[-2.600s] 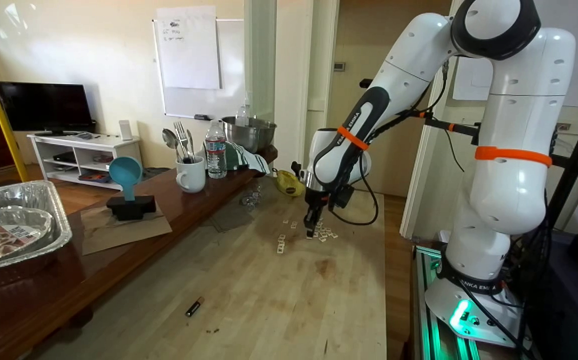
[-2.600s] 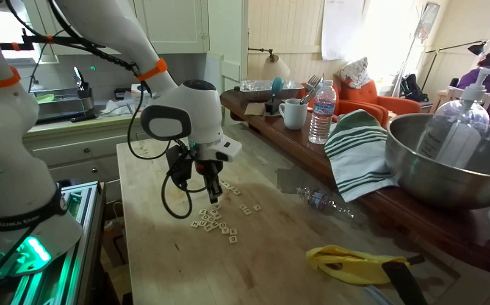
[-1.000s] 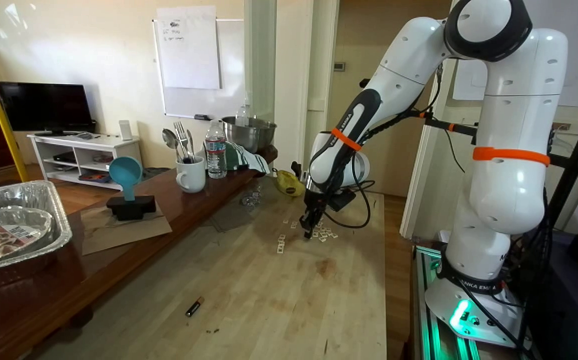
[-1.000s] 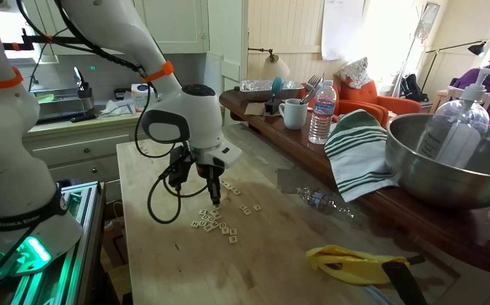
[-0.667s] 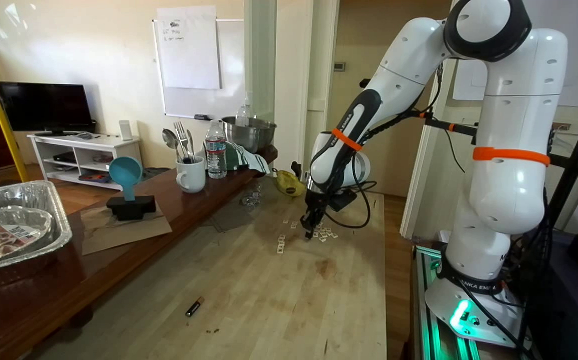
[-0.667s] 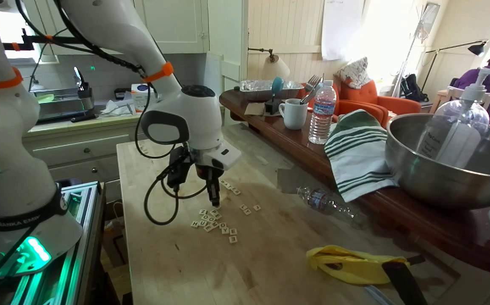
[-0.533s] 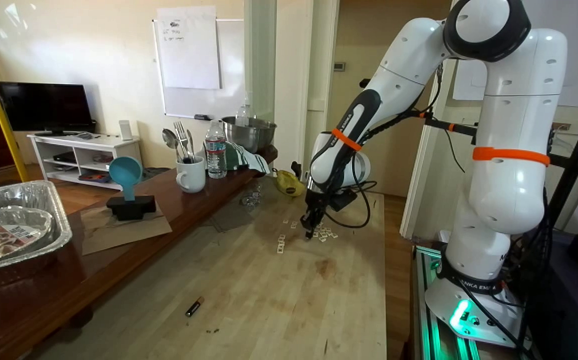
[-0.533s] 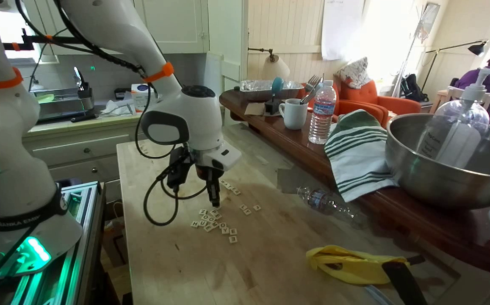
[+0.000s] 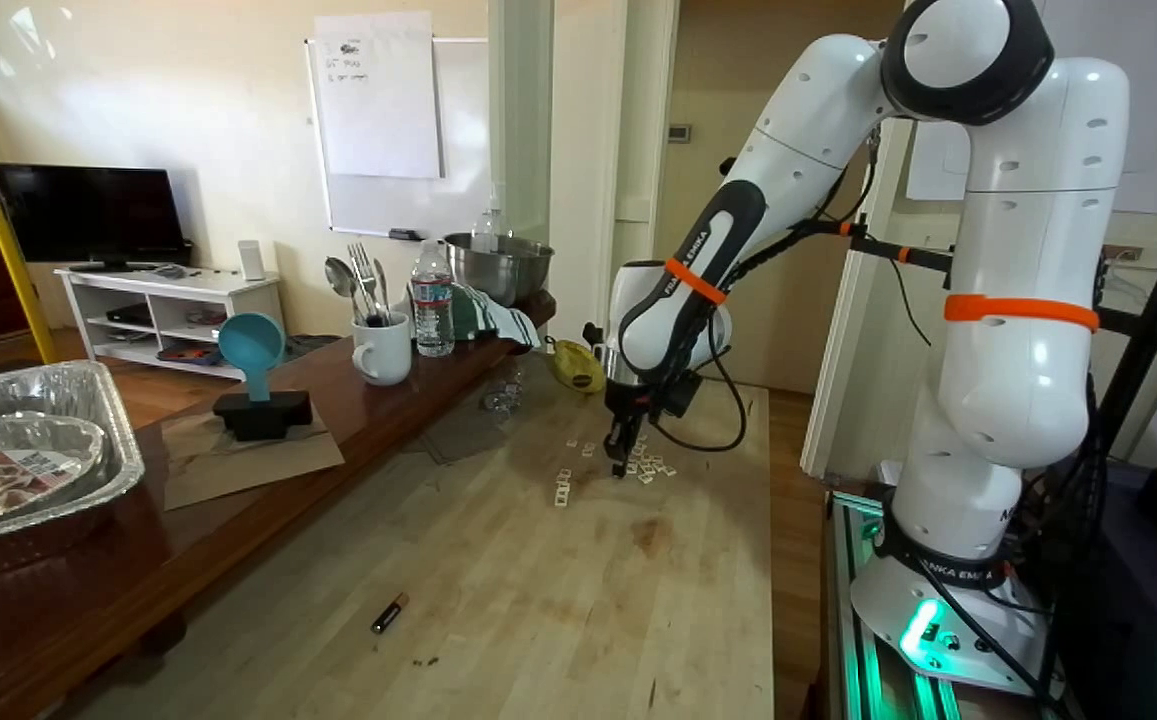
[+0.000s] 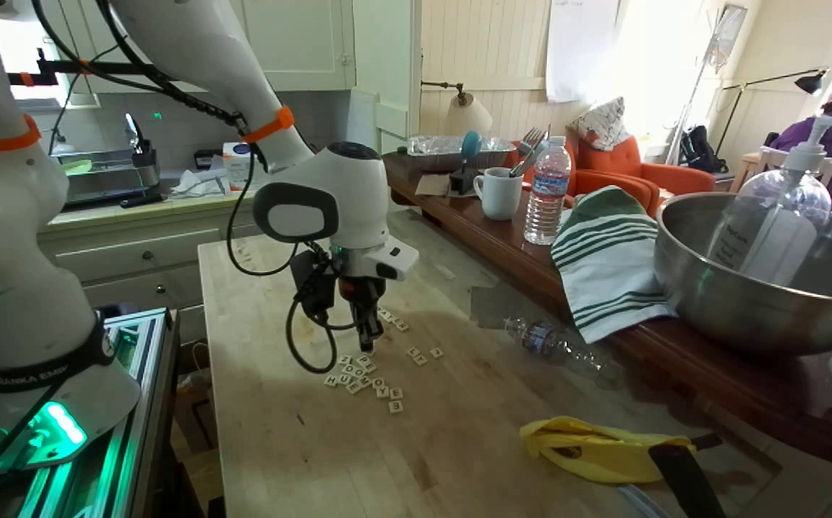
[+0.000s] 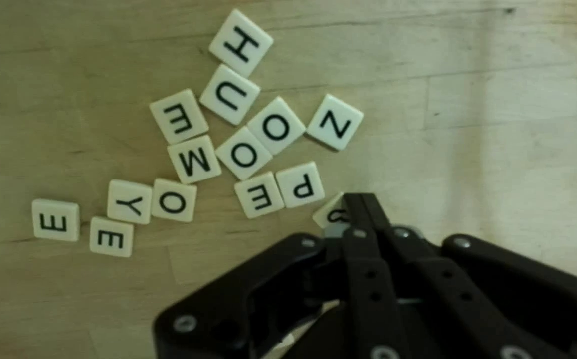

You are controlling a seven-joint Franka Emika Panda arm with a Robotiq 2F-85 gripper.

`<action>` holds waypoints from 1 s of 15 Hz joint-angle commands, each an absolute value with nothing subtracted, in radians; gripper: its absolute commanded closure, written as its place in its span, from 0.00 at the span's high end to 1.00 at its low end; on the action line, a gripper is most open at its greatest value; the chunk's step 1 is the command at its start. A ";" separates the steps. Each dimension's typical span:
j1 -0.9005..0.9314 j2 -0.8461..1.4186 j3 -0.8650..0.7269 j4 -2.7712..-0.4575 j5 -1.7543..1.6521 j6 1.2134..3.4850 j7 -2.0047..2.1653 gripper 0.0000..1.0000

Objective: Arrange the pieces of letters to form a word

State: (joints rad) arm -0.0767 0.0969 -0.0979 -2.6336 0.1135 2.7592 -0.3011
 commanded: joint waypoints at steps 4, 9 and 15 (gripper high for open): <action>-0.070 0.201 -0.088 -2.601 -0.175 2.772 -0.327 0.00; -0.055 0.218 -0.078 -2.588 -0.363 2.789 -0.375 0.00; -0.047 0.230 -0.069 -2.573 -0.539 2.768 -0.473 0.00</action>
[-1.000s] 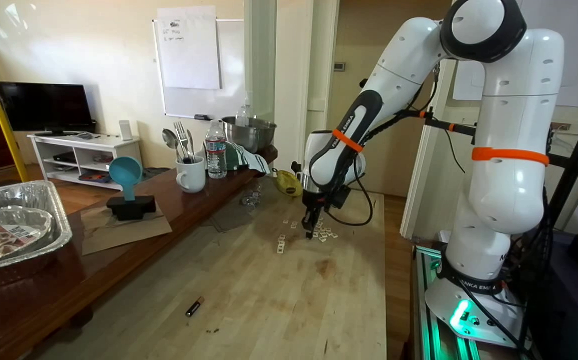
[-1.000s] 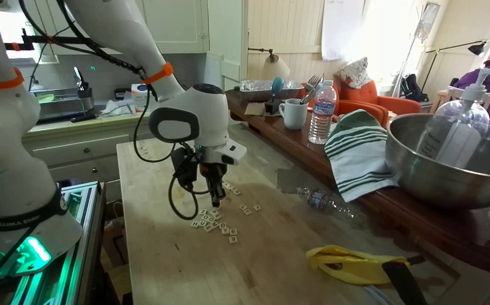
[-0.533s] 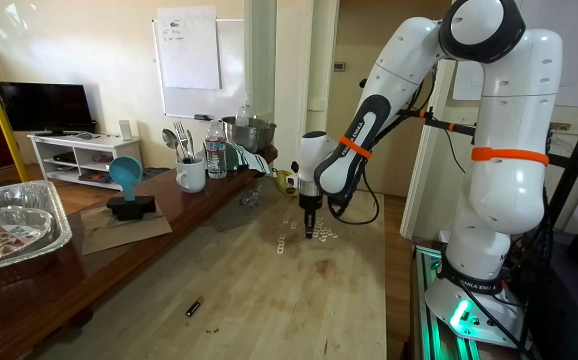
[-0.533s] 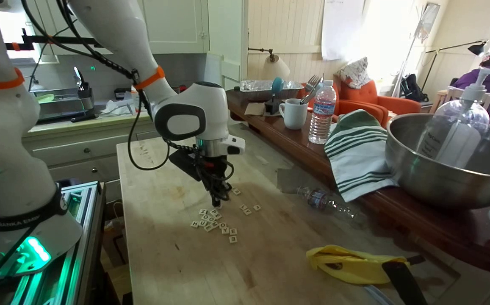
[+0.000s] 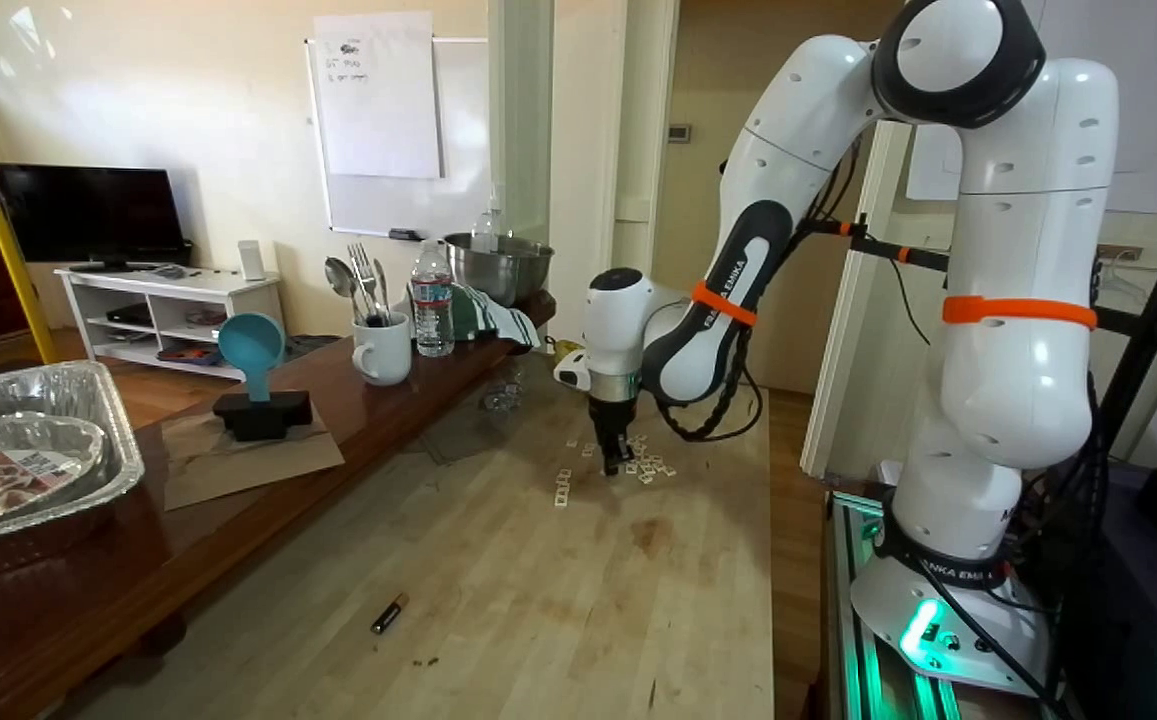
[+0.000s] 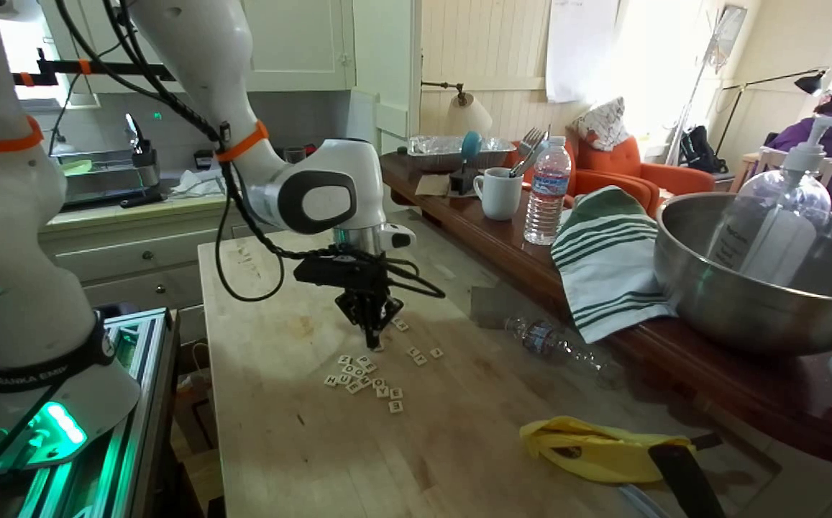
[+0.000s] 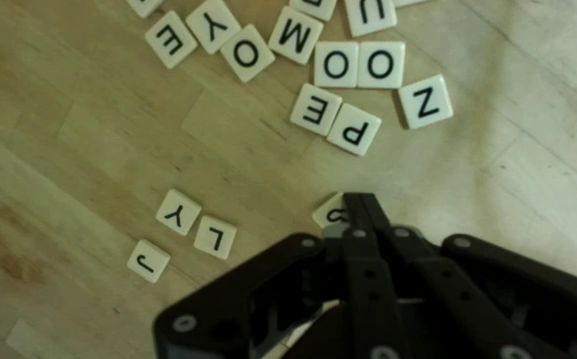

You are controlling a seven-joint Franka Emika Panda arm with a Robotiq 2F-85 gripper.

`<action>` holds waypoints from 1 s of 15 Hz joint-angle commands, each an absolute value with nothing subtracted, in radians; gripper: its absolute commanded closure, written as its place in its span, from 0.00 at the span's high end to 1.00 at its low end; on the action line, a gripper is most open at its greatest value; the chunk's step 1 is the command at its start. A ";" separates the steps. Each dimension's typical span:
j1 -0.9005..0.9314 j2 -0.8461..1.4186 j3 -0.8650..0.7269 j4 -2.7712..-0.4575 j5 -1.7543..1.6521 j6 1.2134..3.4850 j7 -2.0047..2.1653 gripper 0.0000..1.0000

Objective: Arrange the pieces of letters to form a word

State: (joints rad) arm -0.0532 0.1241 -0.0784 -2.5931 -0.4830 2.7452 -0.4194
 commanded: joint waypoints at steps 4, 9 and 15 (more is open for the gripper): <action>-0.054 0.229 -0.054 -2.577 -0.548 2.765 -0.613 0.00; -0.054 0.163 -0.056 -2.587 -0.501 2.729 -0.613 0.00; -0.074 0.108 -0.044 -2.614 -0.284 2.743 -0.571 0.00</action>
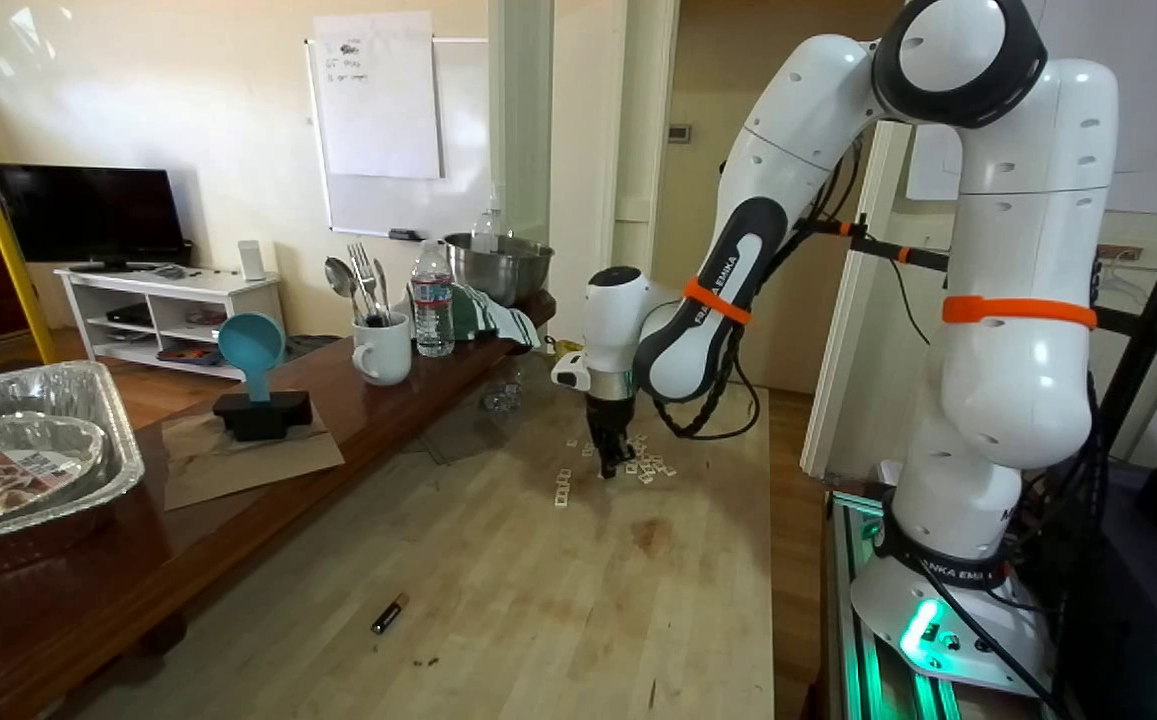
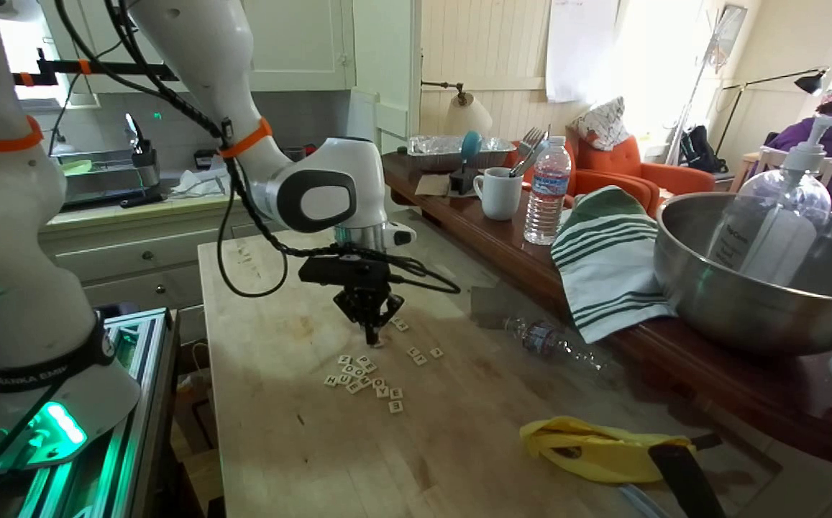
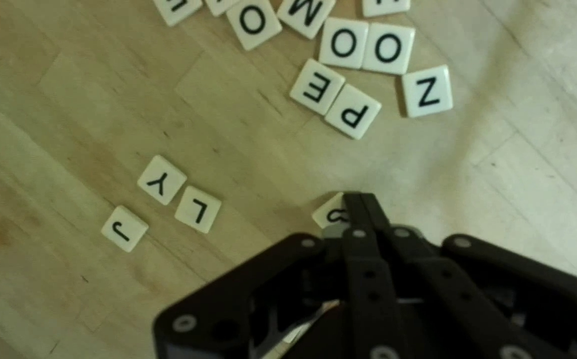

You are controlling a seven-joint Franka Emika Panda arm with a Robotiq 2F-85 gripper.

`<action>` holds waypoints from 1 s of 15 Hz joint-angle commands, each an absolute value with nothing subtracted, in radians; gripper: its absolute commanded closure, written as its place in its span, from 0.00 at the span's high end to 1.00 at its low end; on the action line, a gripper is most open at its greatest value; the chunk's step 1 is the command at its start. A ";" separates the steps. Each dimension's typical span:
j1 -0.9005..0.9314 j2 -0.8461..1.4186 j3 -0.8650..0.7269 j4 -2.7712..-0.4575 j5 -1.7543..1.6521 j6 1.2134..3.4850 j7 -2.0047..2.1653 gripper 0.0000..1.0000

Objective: Arrange the pieces of letters to form a word

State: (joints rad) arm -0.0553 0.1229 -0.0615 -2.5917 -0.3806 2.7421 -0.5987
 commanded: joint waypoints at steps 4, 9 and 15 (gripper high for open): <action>-0.094 0.104 -0.027 -2.616 -0.111 2.755 -0.580 0.00; -0.101 0.089 -0.017 -2.615 0.016 2.749 -0.578 0.00; -0.099 0.053 -0.028 -2.625 0.043 2.726 -0.499 0.00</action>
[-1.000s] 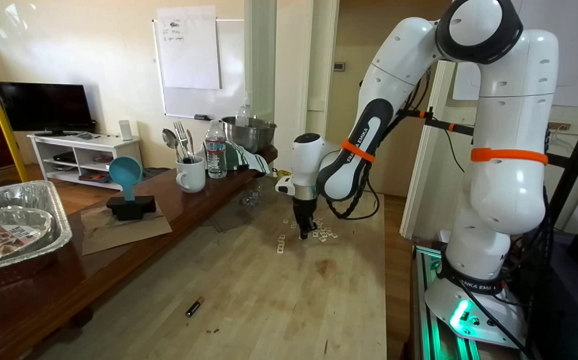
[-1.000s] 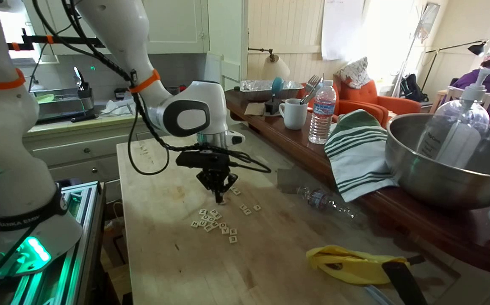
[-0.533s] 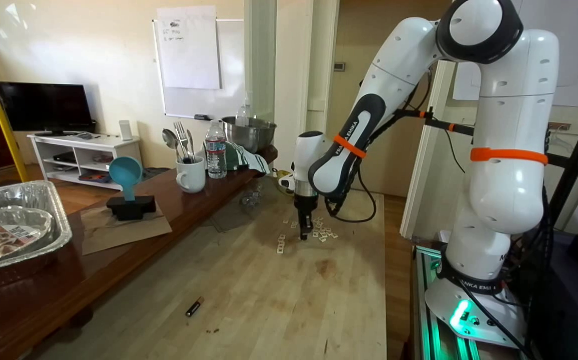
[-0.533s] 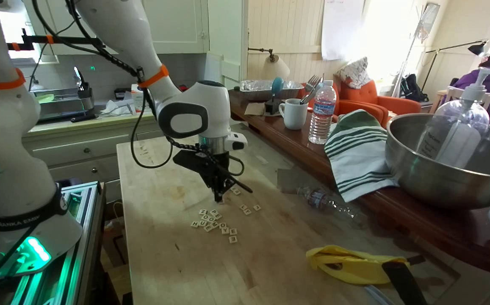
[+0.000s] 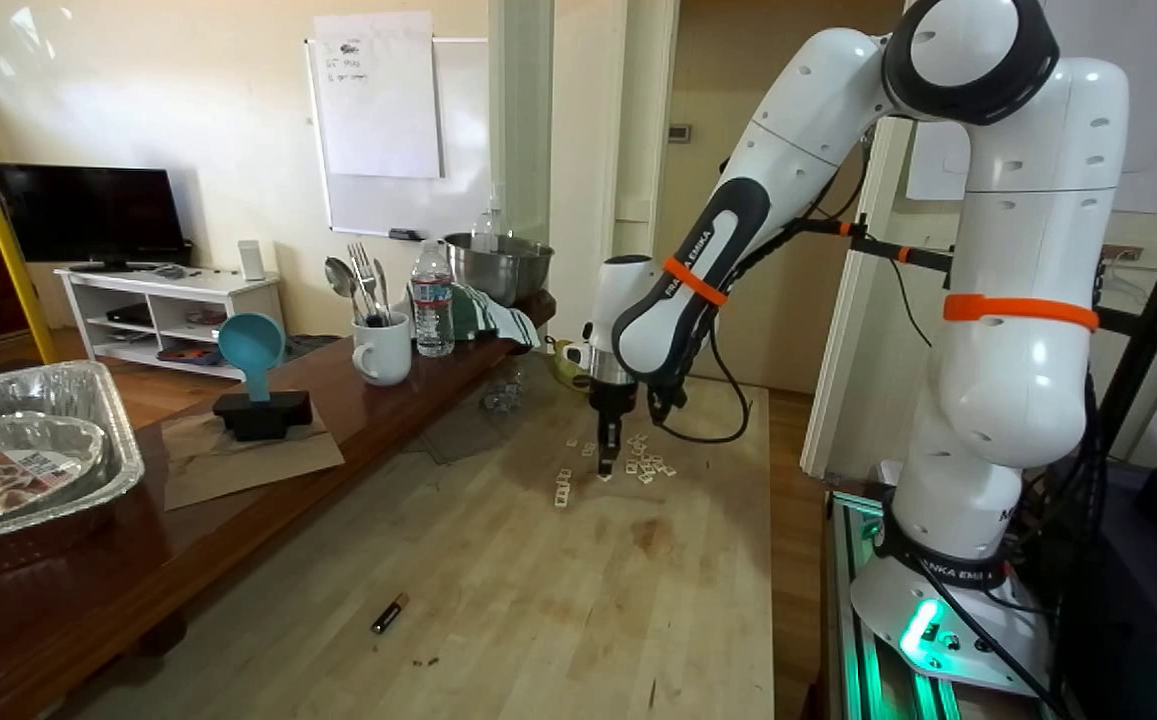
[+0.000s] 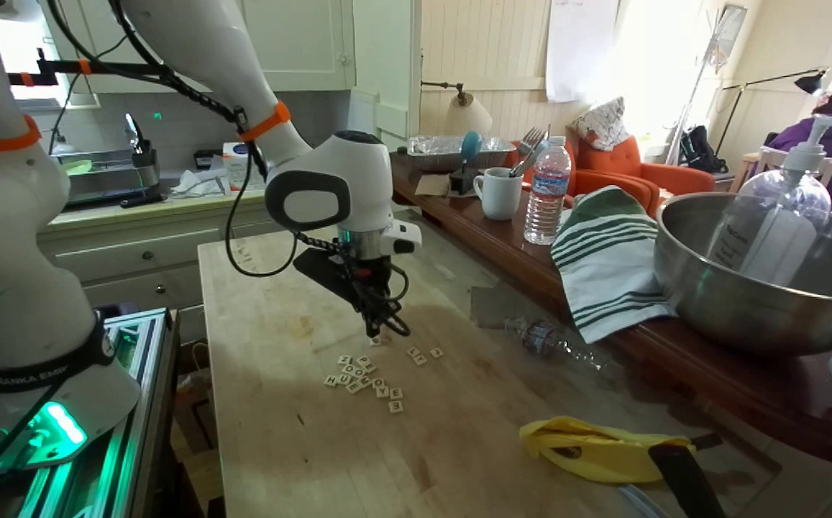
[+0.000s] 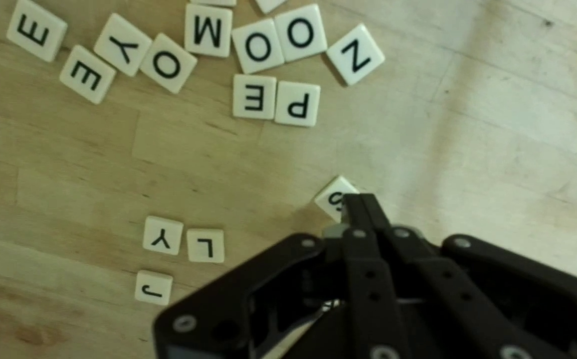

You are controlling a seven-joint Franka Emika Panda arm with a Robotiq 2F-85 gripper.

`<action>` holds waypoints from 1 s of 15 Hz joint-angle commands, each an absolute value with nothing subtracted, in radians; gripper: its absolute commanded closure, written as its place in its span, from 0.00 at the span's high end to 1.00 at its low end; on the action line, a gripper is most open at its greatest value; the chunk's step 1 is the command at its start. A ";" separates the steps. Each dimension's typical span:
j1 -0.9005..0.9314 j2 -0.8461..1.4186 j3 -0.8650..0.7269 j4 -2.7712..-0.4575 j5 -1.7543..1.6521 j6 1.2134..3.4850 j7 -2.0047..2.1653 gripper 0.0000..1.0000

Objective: Arrange the pieces of letters to form a word

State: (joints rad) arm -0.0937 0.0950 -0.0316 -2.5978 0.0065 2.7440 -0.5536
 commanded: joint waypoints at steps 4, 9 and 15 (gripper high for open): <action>-0.097 0.072 -0.028 -2.616 0.099 2.732 -0.417 0.00; -0.099 0.090 -0.025 -2.615 0.192 2.755 -0.356 0.00; -0.100 0.092 -0.037 -2.626 0.237 2.780 -0.246 0.00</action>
State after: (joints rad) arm -0.0966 0.0876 -0.0348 -2.6061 0.2095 2.7461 -0.3006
